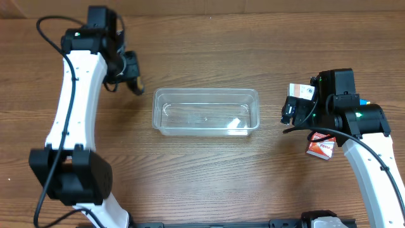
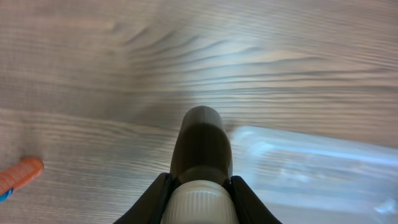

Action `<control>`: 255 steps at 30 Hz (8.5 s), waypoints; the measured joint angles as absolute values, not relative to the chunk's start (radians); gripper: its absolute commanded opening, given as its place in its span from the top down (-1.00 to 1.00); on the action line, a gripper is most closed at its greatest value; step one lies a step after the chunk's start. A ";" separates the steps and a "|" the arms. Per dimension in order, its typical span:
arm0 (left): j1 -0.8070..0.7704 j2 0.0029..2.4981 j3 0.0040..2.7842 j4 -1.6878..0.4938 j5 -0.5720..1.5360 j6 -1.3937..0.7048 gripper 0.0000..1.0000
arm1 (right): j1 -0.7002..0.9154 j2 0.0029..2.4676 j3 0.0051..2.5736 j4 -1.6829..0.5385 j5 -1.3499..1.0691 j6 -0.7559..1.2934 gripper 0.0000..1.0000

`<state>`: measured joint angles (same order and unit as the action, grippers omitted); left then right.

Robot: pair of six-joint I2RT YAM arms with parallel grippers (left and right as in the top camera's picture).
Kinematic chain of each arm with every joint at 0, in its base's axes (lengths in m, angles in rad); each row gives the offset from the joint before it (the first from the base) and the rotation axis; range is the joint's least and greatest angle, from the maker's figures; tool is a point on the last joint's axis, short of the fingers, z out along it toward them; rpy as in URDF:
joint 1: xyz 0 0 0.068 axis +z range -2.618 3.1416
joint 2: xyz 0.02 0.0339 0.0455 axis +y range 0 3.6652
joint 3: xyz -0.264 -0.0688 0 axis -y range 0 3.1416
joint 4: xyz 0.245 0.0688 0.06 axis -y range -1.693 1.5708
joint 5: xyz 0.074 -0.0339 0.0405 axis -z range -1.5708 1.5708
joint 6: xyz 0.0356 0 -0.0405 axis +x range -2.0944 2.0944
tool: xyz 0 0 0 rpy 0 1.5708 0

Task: Pack container
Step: 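Reach the left gripper to the dark bottle and grasp it, then lower the dark bottle into the container's left end and release, then move the left gripper to the orange tube and grasp it, then place the orange tube upright beside the bottle and release, then grasp the white Hansaplast box with the right gripper, then lower the Hansaplast box into the container's right end and release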

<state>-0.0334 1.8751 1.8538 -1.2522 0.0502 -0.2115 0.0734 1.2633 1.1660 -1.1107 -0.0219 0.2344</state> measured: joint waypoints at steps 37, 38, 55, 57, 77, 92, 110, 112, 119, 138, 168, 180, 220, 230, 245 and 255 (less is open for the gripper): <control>-0.314 1.897 1.487 -0.948 -0.107 -0.316 0.18 | 0.074 1.264 1.167 -1.111 -0.022 0.234 -1.00; -0.314 1.897 1.487 -0.945 -0.107 -0.319 0.01 | 0.073 1.264 1.167 -1.111 -0.022 0.234 -1.00; -0.315 1.917 1.950 -1.323 -0.099 -0.328 -1.00 | 0.073 1.264 1.167 -1.111 -0.022 0.234 -1.00; -0.308 1.917 2.049 -1.399 -0.106 -0.339 -1.00 | 0.073 1.264 1.167 -1.111 -0.022 0.234 -1.00; 0.391 1.375 1.731 -1.374 -0.079 -0.388 -1.00 | 0.074 1.264 1.168 -1.114 -0.010 0.234 -1.00; 0.505 1.921 1.562 -1.215 0.024 -0.362 -0.75 | 0.073 1.264 1.168 -1.117 -0.011 0.234 -1.00; 0.504 1.934 1.563 -1.185 0.022 -0.338 0.77 | 0.073 1.264 1.168 -1.119 -0.011 0.234 -1.00; 0.495 1.919 1.563 -1.192 0.022 -0.338 0.83 | 0.073 1.264 1.168 -1.119 -0.010 0.234 -1.00; 0.315 1.584 1.561 -1.246 0.068 -0.322 0.91 | 0.073 1.264 1.168 -1.118 -0.010 0.234 -1.00; -0.169 1.660 1.565 -1.339 0.078 -0.315 0.92 | 0.073 1.264 1.168 -1.119 -0.010 0.234 -1.00; -0.208 1.894 1.565 -1.257 0.029 -0.318 0.11 | 0.073 1.264 1.168 -1.119 -0.011 0.234 -1.00; -0.208 1.893 1.714 -1.368 0.029 -0.316 -0.15 | 0.074 1.264 1.169 -1.119 -0.011 0.234 -1.00; 0.205 1.626 1.970 -1.399 0.056 -0.315 -1.00 | -0.038 2.083 1.607 -1.163 0.078 0.104 -1.00; 0.205 1.641 1.970 -1.399 0.060 -0.315 -1.00 | -0.038 2.106 1.552 -1.108 0.075 0.104 -0.94; 0.205 1.641 1.970 -1.399 0.060 -0.315 -1.00 | -0.038 2.106 1.536 -1.090 0.076 0.105 -0.29; 0.205 1.641 1.970 -1.399 0.061 -0.315 -0.99 | 0.026 1.800 1.586 -1.176 0.074 0.137 -0.30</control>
<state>0.2047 1.6405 1.9697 -1.3994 0.0612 -0.3149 0.0257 1.8000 1.5856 -1.1759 0.0742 0.1371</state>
